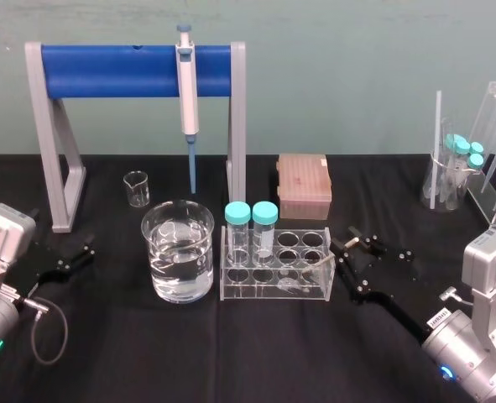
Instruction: Hold the thermometer with one hand and immerse one end into the beaker, then reinsert it into the test tube rack.
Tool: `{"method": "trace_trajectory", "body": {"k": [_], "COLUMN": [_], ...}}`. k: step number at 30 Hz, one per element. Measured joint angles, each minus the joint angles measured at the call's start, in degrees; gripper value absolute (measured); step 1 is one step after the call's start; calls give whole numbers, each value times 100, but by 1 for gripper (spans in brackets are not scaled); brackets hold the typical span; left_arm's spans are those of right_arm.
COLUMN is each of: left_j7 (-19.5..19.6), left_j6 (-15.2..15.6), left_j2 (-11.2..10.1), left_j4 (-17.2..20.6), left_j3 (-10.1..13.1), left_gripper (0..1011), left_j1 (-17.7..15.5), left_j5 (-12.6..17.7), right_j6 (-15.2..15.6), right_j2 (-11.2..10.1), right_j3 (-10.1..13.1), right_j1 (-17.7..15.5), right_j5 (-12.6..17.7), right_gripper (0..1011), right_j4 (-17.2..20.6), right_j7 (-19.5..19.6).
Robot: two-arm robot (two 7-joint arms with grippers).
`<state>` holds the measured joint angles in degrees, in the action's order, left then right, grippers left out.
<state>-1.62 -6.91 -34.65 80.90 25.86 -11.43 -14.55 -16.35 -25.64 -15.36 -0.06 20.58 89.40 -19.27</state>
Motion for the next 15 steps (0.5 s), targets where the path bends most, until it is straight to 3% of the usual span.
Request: {"method": "trace_trajectory", "body": {"k": [5,9,15], "left_j7": [0,0,0], "left_j6": [0,0,0], "left_j2": [0,0,0], "left_j4": [0,0,0], "left_j3": [0,0,0], "left_gripper": [1004,1004,1004], "left_j1": [0,0,0], "left_j5": [0,0,0], "right_j6": [-4,-6,-6], "right_j2": [0,0,0], "right_j3": [0,0,0], "right_j1": [0,0,0], "right_j5": [-4,-4,-4], "right_gripper": [168,66,48], "right_j4": [0,0,-1], "right_j7": [4,4,4]}}
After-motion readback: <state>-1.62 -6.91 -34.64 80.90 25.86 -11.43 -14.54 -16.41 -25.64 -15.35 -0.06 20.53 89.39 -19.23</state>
